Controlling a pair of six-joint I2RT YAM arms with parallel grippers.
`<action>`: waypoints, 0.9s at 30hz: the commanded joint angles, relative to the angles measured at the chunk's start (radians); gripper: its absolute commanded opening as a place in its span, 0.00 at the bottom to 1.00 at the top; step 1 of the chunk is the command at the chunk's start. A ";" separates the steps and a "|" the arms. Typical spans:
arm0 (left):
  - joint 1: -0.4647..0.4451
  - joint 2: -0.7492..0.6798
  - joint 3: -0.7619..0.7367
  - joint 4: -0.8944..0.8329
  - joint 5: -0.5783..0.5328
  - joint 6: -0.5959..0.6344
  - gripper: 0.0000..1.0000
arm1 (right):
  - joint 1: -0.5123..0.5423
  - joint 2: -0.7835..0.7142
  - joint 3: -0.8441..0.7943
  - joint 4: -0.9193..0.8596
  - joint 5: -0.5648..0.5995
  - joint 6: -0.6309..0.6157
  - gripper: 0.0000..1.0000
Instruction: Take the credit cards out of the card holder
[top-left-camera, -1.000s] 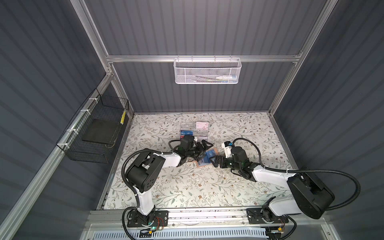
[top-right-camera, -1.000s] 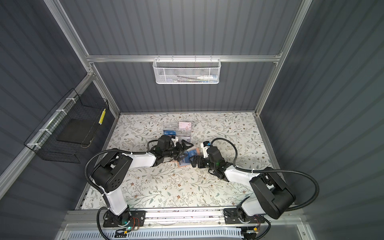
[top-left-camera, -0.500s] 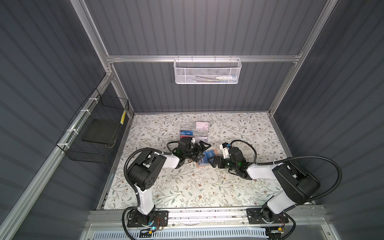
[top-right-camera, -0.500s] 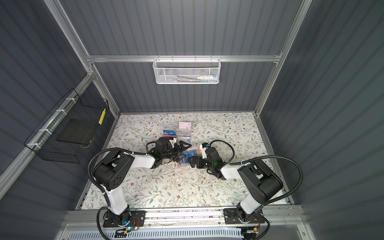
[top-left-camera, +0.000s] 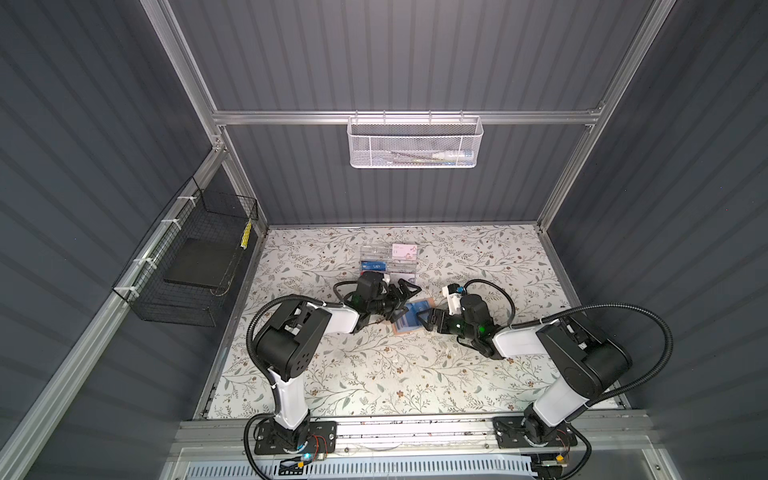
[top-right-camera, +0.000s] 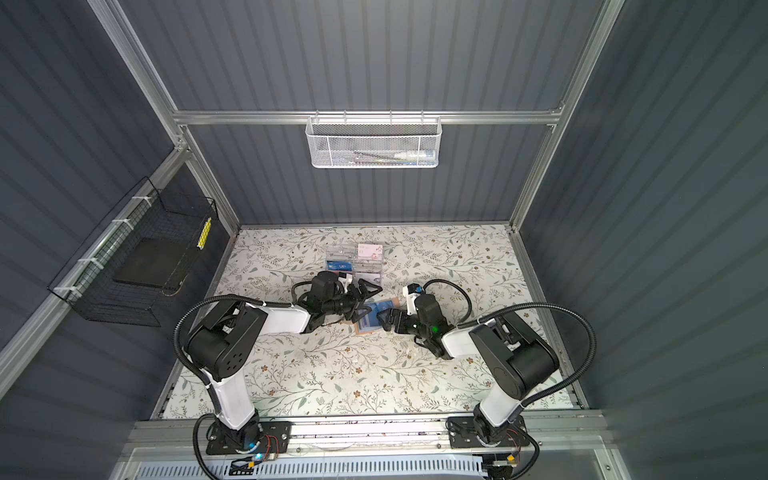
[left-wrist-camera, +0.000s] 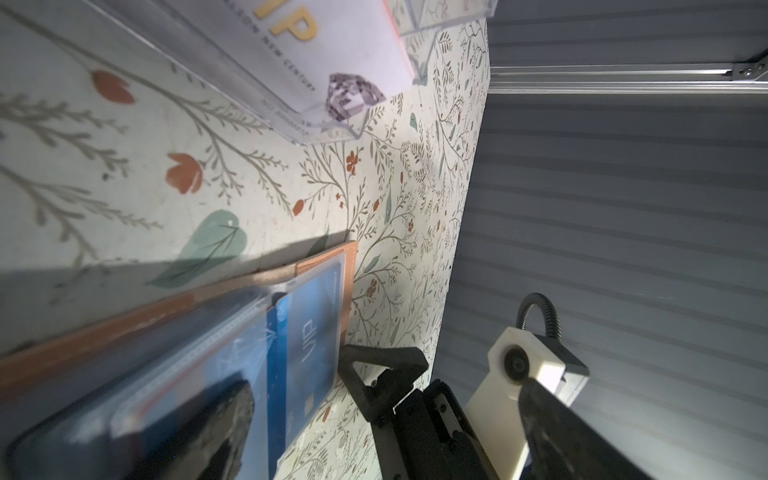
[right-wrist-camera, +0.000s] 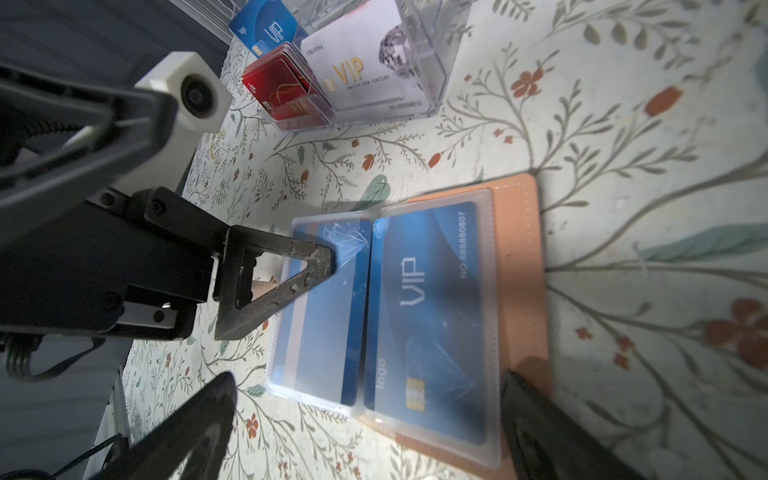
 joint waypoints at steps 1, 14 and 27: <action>-0.010 0.001 0.037 -0.076 -0.001 0.009 1.00 | -0.004 0.016 -0.019 -0.057 0.007 0.008 0.99; -0.014 0.019 -0.020 -0.075 0.000 0.032 1.00 | -0.007 -0.016 -0.013 -0.148 0.054 -0.020 0.92; 0.028 0.013 -0.113 -0.036 0.018 0.046 1.00 | -0.007 -0.016 -0.005 -0.119 -0.006 -0.034 0.78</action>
